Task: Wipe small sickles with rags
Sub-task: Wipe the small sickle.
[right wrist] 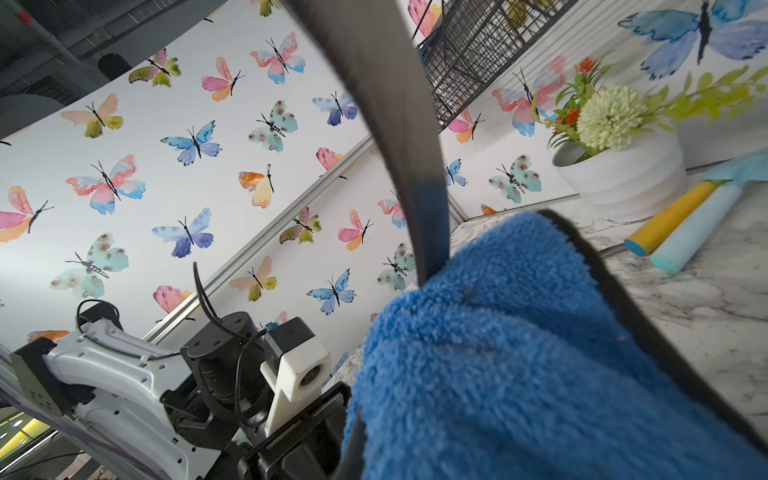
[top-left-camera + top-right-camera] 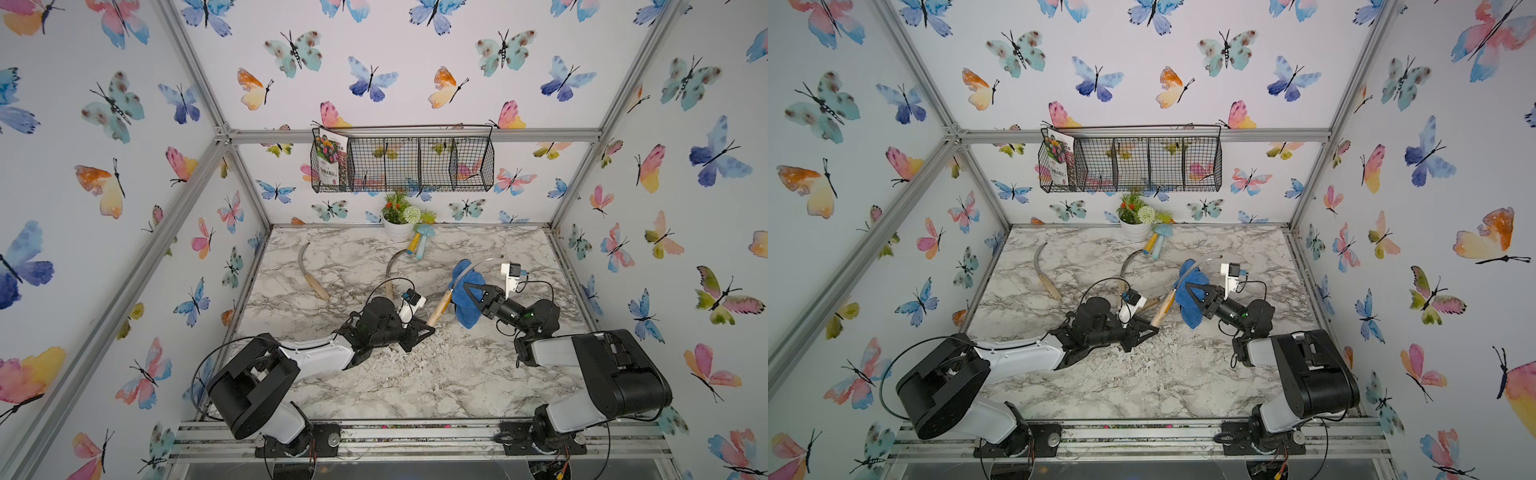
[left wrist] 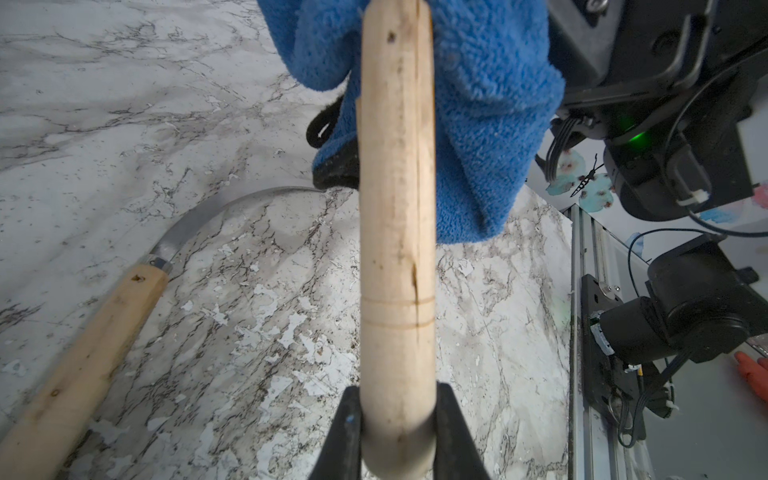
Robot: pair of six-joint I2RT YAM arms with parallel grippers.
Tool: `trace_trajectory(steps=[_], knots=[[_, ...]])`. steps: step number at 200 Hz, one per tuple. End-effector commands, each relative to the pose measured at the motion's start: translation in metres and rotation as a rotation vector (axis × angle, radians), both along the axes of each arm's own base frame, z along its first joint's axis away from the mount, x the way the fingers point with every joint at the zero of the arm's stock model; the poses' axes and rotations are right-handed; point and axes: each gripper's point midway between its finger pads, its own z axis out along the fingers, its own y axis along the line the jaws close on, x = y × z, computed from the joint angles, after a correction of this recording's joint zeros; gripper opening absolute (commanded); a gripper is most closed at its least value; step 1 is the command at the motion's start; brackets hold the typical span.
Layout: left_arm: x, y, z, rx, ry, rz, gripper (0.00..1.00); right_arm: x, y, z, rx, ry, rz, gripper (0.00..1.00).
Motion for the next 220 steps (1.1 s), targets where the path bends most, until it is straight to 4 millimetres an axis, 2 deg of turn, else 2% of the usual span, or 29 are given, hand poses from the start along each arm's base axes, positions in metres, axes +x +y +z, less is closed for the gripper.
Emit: trace_trajectory(steps=[1, 40, 58, 87, 117, 147, 172, 193, 220], knots=[[-0.007, -0.005, 0.014, -0.049, -0.028, -0.047, 0.0, 0.01, -0.014, 0.031, 0.022, -0.098, -0.042, 0.02], [-0.006, -0.003, 0.015, -0.054, -0.028, -0.041, 0.0, 0.026, -0.047, 0.063, 0.067, -0.134, -0.101, 0.02], [-0.003, -0.002, 0.014, -0.057, -0.023, -0.031, 0.0, 0.027, -0.055, 0.073, 0.072, -0.155, -0.115, 0.02], [-0.005, -0.002, 0.015, -0.078, 0.0, -0.061, 0.0, 0.029, -0.059, 0.082, 0.046, -0.173, -0.149, 0.02], [-0.006, -0.003, 0.014, -0.08, 0.004, -0.073, 0.0, 0.03, -0.062, 0.102, 0.034, -0.212, -0.176, 0.02], [-0.006, -0.002, 0.015, -0.083, 0.002, -0.074, 0.0, 0.039, -0.071, 0.119, 0.029, -0.205, -0.22, 0.02], [-0.005, -0.002, 0.014, -0.079, 0.0, -0.071, 0.0, 0.031, -0.075, 0.138, 0.06, -0.247, -0.199, 0.02], [-0.005, -0.002, 0.014, -0.079, 0.002, -0.072, 0.0, 0.026, -0.074, 0.139, 0.055, -0.25, -0.197, 0.03], [-0.004, -0.002, 0.015, -0.078, -0.002, -0.067, 0.0, 0.022, -0.07, 0.122, 0.034, -0.217, -0.167, 0.03]])
